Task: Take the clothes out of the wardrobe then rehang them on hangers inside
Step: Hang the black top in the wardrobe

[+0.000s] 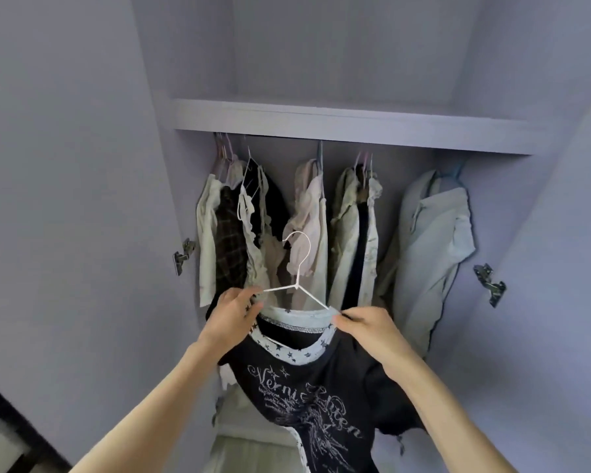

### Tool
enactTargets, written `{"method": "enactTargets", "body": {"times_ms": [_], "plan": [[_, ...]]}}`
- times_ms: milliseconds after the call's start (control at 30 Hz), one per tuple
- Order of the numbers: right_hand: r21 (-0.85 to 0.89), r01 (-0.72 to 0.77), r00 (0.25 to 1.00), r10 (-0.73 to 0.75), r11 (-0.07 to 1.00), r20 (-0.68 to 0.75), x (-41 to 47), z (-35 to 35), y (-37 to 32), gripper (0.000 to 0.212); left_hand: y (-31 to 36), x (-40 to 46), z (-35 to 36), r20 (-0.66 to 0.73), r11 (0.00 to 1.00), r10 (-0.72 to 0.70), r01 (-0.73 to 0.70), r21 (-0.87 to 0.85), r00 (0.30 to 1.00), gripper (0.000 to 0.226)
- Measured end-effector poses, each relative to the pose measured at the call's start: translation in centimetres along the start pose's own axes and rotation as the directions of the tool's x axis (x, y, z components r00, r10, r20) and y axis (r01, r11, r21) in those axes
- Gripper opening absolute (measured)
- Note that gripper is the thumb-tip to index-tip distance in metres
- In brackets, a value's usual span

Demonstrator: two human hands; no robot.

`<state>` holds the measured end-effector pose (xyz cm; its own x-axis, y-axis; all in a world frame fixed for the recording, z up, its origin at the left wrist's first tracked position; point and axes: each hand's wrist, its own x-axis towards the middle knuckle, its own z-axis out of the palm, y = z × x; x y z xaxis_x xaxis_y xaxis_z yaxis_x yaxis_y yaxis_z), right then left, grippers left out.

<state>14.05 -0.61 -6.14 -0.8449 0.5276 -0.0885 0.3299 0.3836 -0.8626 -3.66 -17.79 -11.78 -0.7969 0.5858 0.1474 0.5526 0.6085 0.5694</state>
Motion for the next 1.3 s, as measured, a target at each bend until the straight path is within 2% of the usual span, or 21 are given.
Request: {"method": "enactTargets", "body": {"times_ms": [100,167,267,400,500,633,800,900,1000,1167,1300], "plan": [[0.165,-0.054,0.998,0.051,0.985,0.021,1.3,-0.9,0.8,0.02,0.0,2.3,0.3,-0.115,0.995,0.028,-0.018,0.095,0.993,0.035],[0.208,-0.053,0.995,0.035,0.977,0.09,2.7,-1.7,1.0,0.017,0.6,3.6,0.8,-0.23,0.997,0.017,0.001,0.075,0.973,0.03],[0.205,0.017,0.975,-0.062,0.979,0.215,4.7,-3.0,1.3,0.018,1.5,6.1,1.5,-0.284,0.997,-0.038,0.055,0.052,0.958,0.029],[0.103,0.096,0.963,-0.119,0.99,0.243,7.5,-4.7,2.0,0.025,2.4,9.5,2.4,-0.342,0.999,0.0,0.018,0.05,0.94,0.03],[-0.038,0.205,0.963,-0.194,0.978,0.186,9.3,-5.1,2.5,0.019,3.0,11.6,2.9,-0.364,1.0,0.02,-0.01,0.03,0.931,0.03],[-0.046,0.279,0.954,-0.272,0.959,0.123,10.8,-4.3,2.7,0.024,3.1,13.9,3.0,-0.35,0.995,0.083,-0.097,-0.021,0.933,0.031],[-0.014,0.32,0.947,-0.319,0.947,0.03,13.3,-2.5,1.7,0.021,2.0,15.8,1.4,-0.281,0.975,0.21,-0.18,0.129,0.936,0.06],[0.041,0.308,0.951,-0.305,0.951,-0.054,15.4,-1.2,0.5,0.018,2.3,17.1,-1.6,-0.322,0.929,0.337,-0.256,0.269,0.885,0.054],[0.075,0.287,0.95,-0.273,0.955,-0.151,18.0,0.3,-1.6,0.015,3.0,19.3,-5.3,-0.401,0.871,0.456,-0.305,0.385,0.795,0.043],[0.128,0.294,0.941,-0.263,0.947,-0.213,23.6,2.5,-6.9,0.025,5.8,23.5,-11.3,-0.483,0.79,0.584,-0.319,0.523,0.653,0.048],[0.122,0.306,0.919,-0.259,0.944,-0.298,28.6,3.2,-10.0,0.022,6.7,26.5,-14.6,-0.49,0.788,0.563,-0.256,0.56,0.666,0.054]]}}
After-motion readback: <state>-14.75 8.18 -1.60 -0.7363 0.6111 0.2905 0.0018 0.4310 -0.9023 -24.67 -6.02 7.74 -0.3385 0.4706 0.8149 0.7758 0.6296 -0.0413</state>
